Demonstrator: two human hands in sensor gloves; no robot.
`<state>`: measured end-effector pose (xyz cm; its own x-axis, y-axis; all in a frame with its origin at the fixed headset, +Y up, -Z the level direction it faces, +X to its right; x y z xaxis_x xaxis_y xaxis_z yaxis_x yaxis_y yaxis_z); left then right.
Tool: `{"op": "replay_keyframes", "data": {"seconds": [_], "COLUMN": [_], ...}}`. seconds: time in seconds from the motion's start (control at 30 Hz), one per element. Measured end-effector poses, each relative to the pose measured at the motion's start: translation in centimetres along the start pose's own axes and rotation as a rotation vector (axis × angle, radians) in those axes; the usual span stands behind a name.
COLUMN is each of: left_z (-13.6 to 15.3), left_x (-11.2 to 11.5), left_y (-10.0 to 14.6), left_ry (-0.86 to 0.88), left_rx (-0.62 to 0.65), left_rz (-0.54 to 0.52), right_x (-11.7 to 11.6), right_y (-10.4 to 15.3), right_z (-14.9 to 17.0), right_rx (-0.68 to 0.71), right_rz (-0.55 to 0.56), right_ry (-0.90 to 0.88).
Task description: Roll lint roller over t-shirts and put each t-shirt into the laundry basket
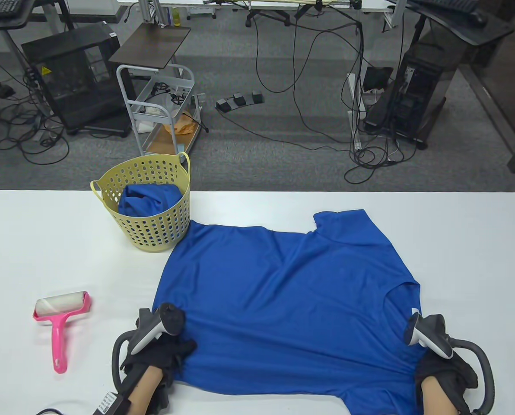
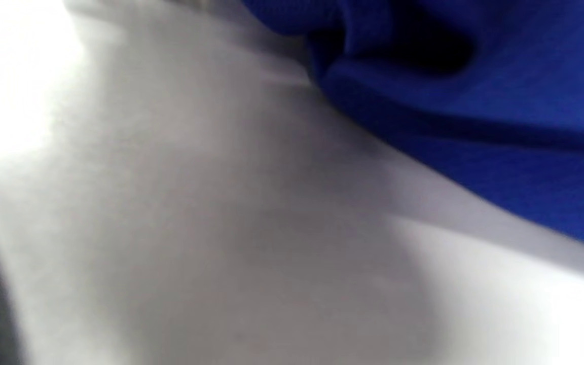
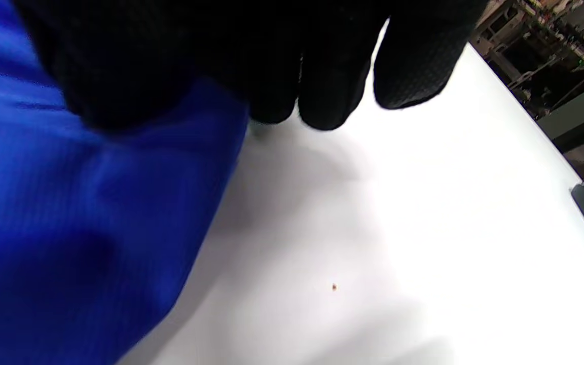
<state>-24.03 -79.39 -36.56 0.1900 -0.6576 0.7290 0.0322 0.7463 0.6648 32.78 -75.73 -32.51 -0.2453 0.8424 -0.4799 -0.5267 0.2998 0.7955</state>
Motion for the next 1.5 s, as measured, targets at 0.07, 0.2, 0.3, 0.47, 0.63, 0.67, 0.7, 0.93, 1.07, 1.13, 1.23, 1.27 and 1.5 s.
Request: {"op": "replay_keyframes", "data": {"seconds": [0.07,0.2,0.3,0.47,0.63,0.67,0.7,0.93,1.07,1.13,1.23,1.27,1.5], "left_z": [0.0,0.9,3.4,6.3,4.3,3.7,3.0,2.1,3.1,3.5,4.1,4.3,5.7], "left_x": [-0.2,-1.3,-3.2,-3.1,-2.4,-2.5,-2.8,-3.9,-4.0,-4.0,-4.1,-3.9,-2.3], "left_y": [0.0,0.6,1.7,1.2,-0.7,-0.8,-0.6,1.6,3.3,3.8,4.3,4.3,3.9], "left_ry": [0.003,0.078,0.235,0.367,0.282,0.219,0.186,0.363,0.517,0.504,0.467,0.457,0.081], "left_rx": [0.005,0.041,0.026,-0.074,-0.099,-0.146,-0.119,0.152,0.305,0.304,0.29,0.288,-0.189], "left_rz": [-0.014,-0.061,-0.179,-0.07,0.037,0.013,-0.011,-0.182,-0.187,-0.212,-0.279,-0.282,-0.209], "right_x": [2.0,4.5,3.5,0.0,-0.3,-0.4,-0.4,-0.5,-0.6,-0.6,-0.6,-0.6,-0.7], "right_y": [0.3,1.6,1.7,0.1,0.0,0.1,0.1,0.1,0.0,0.0,0.0,0.1,0.0], "right_z": [-0.2,-3.0,-5.9,-7.8,-7.4,-7.5,-7.5,-7.3,-7.3,-7.3,-7.3,-7.2,-7.2], "right_rx": [-0.011,0.087,0.242,0.267,0.252,0.253,0.251,0.251,0.247,0.247,0.245,0.245,0.241], "right_rz": [0.12,0.401,0.344,0.14,0.119,0.117,0.122,0.101,0.093,0.088,0.089,0.089,0.085], "right_ry": [-0.034,-0.265,-0.263,-0.224,-0.324,-0.316,-0.319,-0.345,-0.349,-0.35,-0.357,-0.36,-0.366]}}
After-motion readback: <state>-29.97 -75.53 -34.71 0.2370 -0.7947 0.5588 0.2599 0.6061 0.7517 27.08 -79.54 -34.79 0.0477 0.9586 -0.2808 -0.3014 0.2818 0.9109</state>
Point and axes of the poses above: the tracker on the back of each hand, its own z axis roughly to the little-finger side, its own y axis roughly from the fingertips to the wrist, x = y × z, the point moved 3 cm from there along -y, roughly from the wrist to the fingertips, and after that the axes turned 14 degrees about z, right-handed, at the moved point
